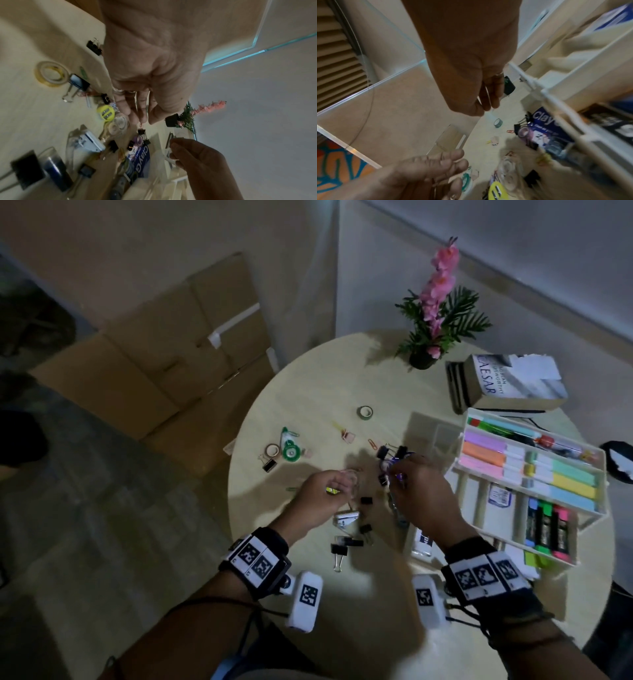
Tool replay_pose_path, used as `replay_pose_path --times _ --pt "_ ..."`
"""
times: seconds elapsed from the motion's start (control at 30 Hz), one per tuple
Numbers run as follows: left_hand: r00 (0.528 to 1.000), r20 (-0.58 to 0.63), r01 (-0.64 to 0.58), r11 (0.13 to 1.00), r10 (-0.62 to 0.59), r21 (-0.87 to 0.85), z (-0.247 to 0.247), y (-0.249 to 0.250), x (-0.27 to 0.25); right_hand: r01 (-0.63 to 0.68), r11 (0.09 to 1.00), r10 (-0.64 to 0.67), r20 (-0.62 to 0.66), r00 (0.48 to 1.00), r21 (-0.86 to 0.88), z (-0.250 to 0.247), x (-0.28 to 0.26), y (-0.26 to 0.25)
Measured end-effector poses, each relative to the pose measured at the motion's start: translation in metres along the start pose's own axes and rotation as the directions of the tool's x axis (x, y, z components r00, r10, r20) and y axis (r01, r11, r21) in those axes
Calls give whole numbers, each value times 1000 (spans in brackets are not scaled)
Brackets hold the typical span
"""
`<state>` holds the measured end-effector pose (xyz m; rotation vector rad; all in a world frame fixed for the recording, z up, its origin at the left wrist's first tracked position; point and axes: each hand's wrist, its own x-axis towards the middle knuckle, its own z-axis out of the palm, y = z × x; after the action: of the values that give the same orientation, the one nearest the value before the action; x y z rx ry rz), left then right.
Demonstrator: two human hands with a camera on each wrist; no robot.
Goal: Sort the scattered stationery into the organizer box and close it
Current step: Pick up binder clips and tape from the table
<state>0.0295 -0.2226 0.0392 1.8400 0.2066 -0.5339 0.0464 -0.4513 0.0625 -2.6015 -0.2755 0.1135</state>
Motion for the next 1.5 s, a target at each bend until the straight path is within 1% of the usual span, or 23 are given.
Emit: replay_pose_path --times 0.07,0.13,0.2,0.27,0.33,0.4,0.47,0.53,0.6,0.67,0.73,0.8,0.87,0.97,1.03,1.1,1.17,1.23,1.3,1.37,1.43,1.5 --pt "1000 -23 -7 1000 6 -8 -16 -12 1 -35 999 37 57 998 -39 9 24 -10" --pt "999 -37 0 1000 0 -6 -34 -23 2 -86 995 89 79 993 -42 22 51 -15" --pt "999 -50 7 1000 -6 26 -54 -34 4 -126 992 128 117 985 -28 37 81 -17" --pt "998 -64 -8 997 13 80 -78 -46 7 -169 985 173 160 972 -40 53 105 -17" --pt "995 -90 -23 994 33 108 -103 -56 8 -190 980 197 171 965 -56 65 124 -16" --pt "992 -127 -15 994 28 104 -127 -66 5 -166 984 174 138 975 -68 72 137 -18" --pt "989 -145 -1 995 16 99 -150 -75 1 -124 986 138 127 982 -113 77 146 -19" --pt "987 -160 18 995 -3 94 -170 -86 -2 -95 980 121 147 982 -174 87 149 -12" --pt "983 -182 37 997 -24 69 -187 -95 -4 -122 966 161 160 974 -230 102 146 0" --pt "981 -188 48 997 -37 54 -197 -100 -5 -169 952 211 146 966 -256 114 139 8" --pt "983 -180 58 997 -46 58 -201 -102 -1 -162 941 209 135 968 -296 120 135 15" --pt "989 -145 45 993 -29 108 -201 -102 7 -130 934 186 140 973 -333 124 134 25" --pt "996 -89 -9 974 30 226 -195 -99 19 -116 934 169 132 977 -338 129 135 38" --pt "994 -24 -85 906 104 414 -181 -85 40 -110 953 138 81 987 -284 115 132 22" --pt "989 6 -125 827 146 548 -172 -76 56 -141 964 146 2 989 -226 106 129 13" --pt "987 33 -142 739 160 659 -164 -69 68 -167 971 157 -71 985 -174 99 121 6" --pt "987 62 -147 671 149 727 -162 -67 79 -149 979 132 -124 983 -136 93 110 -4" --pt "984 85 -164 627 153 761 -163 -69 87 -129 989 115 -170 979 -74 84 96 -16" --pt "980 87 -179 612 176 771 -164 -72 93 -122 992 117 -197 973 -18 76 80 -29" --pt "980 75 -178 632 187 754 -165 -74 99 -125 987 144 -193 971 104 74 63 -35" --pt "978 76 -186 642 195 744 -163 -76 103 -173 954 213 -148 966 243 73 44 -39" --pt "973 72 -203 660 220 724 -162 -75 104 -223 912 279 -122 952 345 72 24 -43"
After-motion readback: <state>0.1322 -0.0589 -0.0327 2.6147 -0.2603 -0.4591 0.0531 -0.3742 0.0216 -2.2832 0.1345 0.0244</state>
